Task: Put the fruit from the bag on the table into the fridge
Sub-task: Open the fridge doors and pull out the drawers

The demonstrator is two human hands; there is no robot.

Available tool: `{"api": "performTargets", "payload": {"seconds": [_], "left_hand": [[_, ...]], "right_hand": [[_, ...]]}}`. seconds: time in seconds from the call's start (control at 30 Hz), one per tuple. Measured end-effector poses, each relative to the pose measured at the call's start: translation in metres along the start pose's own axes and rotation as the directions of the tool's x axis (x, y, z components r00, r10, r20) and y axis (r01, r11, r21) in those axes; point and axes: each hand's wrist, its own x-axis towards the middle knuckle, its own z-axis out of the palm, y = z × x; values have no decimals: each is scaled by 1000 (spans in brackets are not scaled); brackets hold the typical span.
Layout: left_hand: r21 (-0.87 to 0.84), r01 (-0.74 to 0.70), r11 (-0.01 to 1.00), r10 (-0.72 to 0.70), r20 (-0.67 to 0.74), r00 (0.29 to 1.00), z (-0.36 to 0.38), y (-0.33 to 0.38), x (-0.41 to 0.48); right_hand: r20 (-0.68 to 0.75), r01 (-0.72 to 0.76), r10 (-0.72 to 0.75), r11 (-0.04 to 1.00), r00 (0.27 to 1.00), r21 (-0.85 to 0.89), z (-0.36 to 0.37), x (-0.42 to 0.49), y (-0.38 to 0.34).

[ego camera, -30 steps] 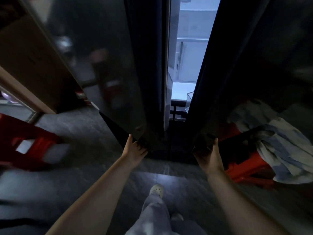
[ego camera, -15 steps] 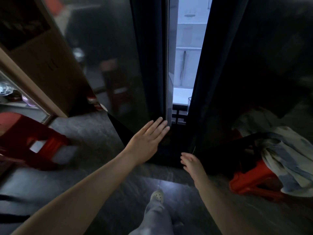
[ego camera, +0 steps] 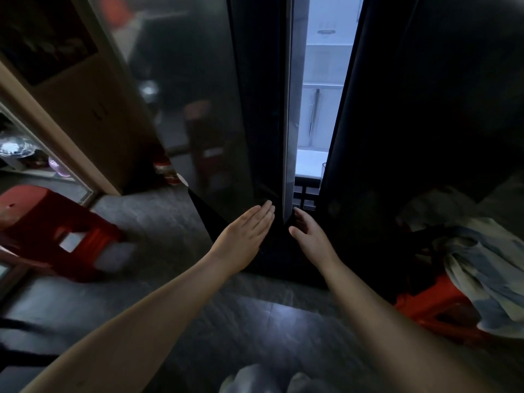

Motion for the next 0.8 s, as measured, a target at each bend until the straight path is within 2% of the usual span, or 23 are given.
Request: {"api": "performTargets", "payload": {"seconds": [0.43, 0.6, 0.8], "left_hand": [[48, -33, 998, 39, -120, 992, 19, -7, -52], [45, -20, 999, 26, -145, 989, 34, -12, -82], [-13, -15, 1000, 12, -187, 982, 49, -21, -119]], "right_hand": [[-63, 19, -21, 999, 998, -28, 44, -6, -10], [-51, 124, -126, 992, 991, -31, 64, -17, -10], [-91, 163, -162, 987, 983, 0, 93, -39, -14]]}}
